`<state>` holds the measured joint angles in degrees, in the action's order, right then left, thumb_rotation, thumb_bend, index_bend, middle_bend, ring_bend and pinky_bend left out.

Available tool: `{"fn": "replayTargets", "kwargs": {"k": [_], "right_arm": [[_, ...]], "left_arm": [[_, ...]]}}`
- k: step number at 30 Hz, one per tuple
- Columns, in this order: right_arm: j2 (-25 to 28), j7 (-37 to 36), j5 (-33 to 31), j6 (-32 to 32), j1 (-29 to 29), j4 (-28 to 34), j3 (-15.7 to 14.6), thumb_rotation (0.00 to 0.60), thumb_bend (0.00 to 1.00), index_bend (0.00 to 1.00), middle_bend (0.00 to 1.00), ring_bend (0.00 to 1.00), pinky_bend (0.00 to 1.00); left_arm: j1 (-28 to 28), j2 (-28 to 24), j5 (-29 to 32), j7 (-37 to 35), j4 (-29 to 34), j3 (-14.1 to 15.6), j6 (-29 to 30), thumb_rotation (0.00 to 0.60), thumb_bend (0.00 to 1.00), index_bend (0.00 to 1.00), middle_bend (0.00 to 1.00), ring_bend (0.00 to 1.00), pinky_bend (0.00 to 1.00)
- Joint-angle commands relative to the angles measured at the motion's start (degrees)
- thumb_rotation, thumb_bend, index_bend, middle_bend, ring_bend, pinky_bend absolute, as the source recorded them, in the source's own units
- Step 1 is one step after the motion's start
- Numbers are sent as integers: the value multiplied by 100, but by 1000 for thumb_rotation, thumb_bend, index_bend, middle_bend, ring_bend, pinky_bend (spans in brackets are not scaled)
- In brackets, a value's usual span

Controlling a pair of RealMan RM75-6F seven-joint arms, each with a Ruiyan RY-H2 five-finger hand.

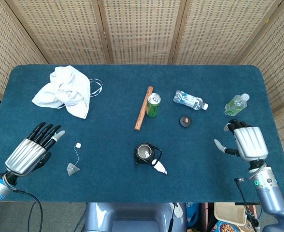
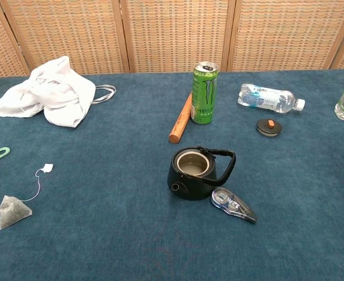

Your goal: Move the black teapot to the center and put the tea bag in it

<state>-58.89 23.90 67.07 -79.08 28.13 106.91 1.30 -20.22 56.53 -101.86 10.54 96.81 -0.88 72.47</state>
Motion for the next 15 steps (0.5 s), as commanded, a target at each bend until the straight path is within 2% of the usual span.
{"fn": "replayTargets", "kwargs": {"k": [1, 4, 6, 8, 11, 15], "right_arm": [[12, 9, 82, -112, -146, 47, -25, 98, 474, 430, 378, 408, 619], [24, 27, 147, -181, -279, 72, -31, 101, 474, 430, 378, 408, 619], [36, 7, 186, -238, -398, 81, -54, 99, 474, 430, 378, 408, 619], [42, -28, 245, -279, -488, 73, -70, 98, 474, 430, 378, 408, 619], [53, -72, 288, -281, -593, 55, -83, 101, 474, 430, 378, 408, 619], [82, -139, 340, -287, -696, 34, -66, 99, 475, 430, 378, 406, 619]], "left_arm": [[-133, -11, -102, 1, -12, 30, -151, 600, 539, 3, 0, 6, 0], [-302, -12, -172, 29, 8, 39, -347, 600, 510, 37, 40, 70, 5], [-460, 0, -193, 91, 48, 36, -572, 600, 464, 70, 81, 115, 61], [-580, 19, -119, 159, 105, 10, -779, 600, 417, 95, 131, 170, 184], [-700, 67, 11, 252, 152, -12, -1008, 600, 375, 135, 229, 269, 309], [-818, 179, 222, 367, 137, -41, -1263, 600, 365, 180, 347, 381, 427]]}}
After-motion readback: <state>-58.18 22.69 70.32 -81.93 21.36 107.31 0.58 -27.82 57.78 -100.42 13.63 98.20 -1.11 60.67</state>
